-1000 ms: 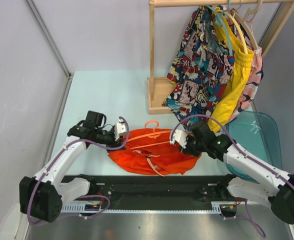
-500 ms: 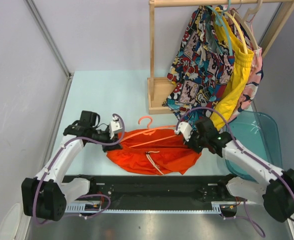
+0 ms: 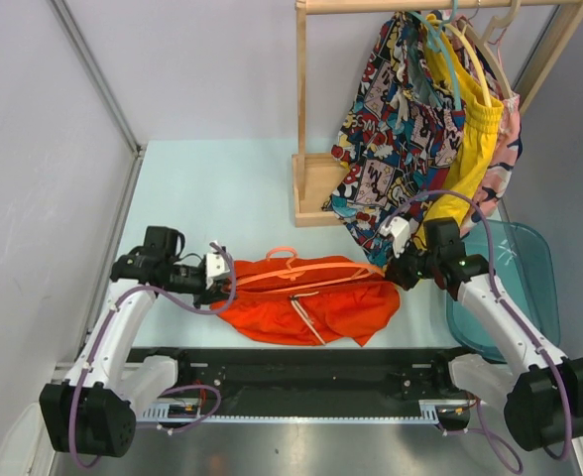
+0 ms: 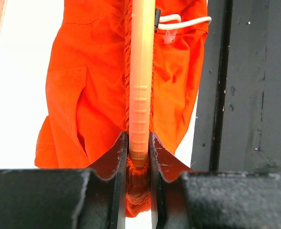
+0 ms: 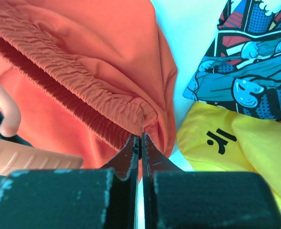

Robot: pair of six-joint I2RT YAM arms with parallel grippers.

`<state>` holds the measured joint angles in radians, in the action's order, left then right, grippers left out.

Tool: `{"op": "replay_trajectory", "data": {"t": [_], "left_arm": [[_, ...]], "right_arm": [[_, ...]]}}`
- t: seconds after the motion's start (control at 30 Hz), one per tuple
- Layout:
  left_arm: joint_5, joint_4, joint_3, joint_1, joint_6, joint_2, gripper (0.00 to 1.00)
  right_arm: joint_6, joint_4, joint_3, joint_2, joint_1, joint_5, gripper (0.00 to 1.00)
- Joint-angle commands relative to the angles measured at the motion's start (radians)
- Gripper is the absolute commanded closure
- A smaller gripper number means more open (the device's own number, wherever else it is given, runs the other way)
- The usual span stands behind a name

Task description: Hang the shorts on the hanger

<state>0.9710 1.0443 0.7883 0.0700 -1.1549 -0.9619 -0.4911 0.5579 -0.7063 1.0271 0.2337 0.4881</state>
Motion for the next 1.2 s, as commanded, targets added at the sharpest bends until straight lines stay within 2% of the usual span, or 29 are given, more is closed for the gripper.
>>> {"op": "replay_trajectory", "data": {"t": [0.0,0.2,0.47,0.7,0.97,1.03,1.17], "left_arm": [[-0.109,0.076,0.012,-0.036,-0.118,0.019,0.99],[-0.224,-0.016,0.058,-0.021,-0.011,-0.035,1.00],[-0.327,-0.064,0.091,0.040,0.044,-0.100,1.00],[-0.394,-0.130,0.107,0.188,0.136,-0.103,1.00],[-0.455,-0.161,0.131,0.241,0.179,-0.146,1.00],[-0.469,-0.145,0.117,0.248,0.166,-0.138,1.00],[-0.526,-0.144,0.049,0.223,0.115,-0.098,1.00]], "right_arm": [[-0.009,0.036,-0.071,0.027,-0.065,-0.115,1.00],[-0.038,0.088,-0.128,0.013,-0.068,-0.086,1.00],[-0.089,0.154,-0.166,-0.027,-0.054,-0.085,1.00],[-0.078,0.149,-0.232,-0.024,0.070,-0.128,1.00],[-0.084,0.174,-0.277,-0.015,0.156,-0.187,1.00],[-0.090,0.187,-0.291,-0.021,0.150,-0.206,1.00],[-0.145,0.234,-0.298,-0.025,0.037,-0.174,1.00]]}}
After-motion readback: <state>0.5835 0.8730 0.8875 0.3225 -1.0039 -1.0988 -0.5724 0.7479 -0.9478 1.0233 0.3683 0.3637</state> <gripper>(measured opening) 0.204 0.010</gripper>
